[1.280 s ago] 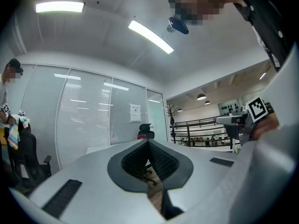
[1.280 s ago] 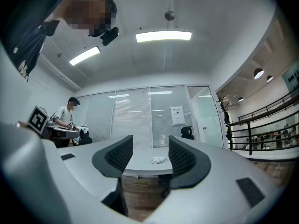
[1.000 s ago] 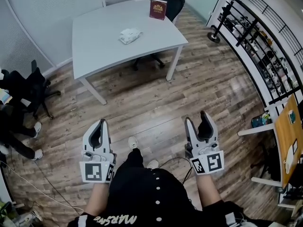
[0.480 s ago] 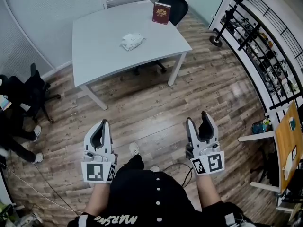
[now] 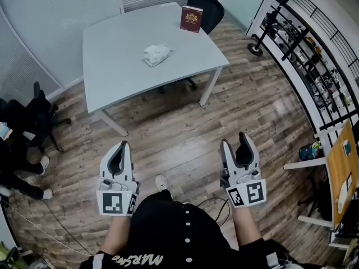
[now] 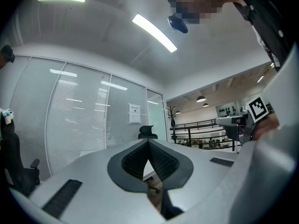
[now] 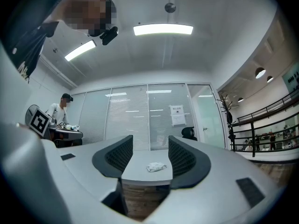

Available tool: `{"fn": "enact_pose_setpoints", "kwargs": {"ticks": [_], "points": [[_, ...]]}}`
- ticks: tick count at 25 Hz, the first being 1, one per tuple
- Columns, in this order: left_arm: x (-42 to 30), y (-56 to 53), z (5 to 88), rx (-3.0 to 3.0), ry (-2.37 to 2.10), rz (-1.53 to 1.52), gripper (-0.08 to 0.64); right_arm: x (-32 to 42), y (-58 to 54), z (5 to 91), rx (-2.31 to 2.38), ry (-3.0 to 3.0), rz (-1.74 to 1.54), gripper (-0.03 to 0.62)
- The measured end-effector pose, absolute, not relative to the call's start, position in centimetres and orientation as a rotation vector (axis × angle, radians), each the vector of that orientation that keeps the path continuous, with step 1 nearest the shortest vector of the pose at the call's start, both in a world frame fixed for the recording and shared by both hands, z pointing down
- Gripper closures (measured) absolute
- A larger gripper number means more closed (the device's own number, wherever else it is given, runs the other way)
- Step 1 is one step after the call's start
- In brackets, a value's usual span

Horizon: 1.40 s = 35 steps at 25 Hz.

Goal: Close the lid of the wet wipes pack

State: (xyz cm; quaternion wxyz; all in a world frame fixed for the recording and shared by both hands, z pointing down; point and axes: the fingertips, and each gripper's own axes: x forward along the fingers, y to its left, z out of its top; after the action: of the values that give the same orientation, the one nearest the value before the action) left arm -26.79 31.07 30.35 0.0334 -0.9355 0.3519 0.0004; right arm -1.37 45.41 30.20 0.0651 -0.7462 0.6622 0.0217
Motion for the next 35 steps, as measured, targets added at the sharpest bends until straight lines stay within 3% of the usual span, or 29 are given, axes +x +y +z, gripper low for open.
{"fn": "enact_pose_setpoints", "kwargs": {"ticks": [19,35], "points": [[-28.2,24.6,31.1,-2.906,1.053,0.018,0.554,-2.6,38.8,29.0,-2.278,1.998,0.116,0.356],[-23.6,20.4,31.0,-2.888,1.109,0.014,0.554,1.9,33.6,29.8,-2.234,2.04,0.089,0.356]]}}
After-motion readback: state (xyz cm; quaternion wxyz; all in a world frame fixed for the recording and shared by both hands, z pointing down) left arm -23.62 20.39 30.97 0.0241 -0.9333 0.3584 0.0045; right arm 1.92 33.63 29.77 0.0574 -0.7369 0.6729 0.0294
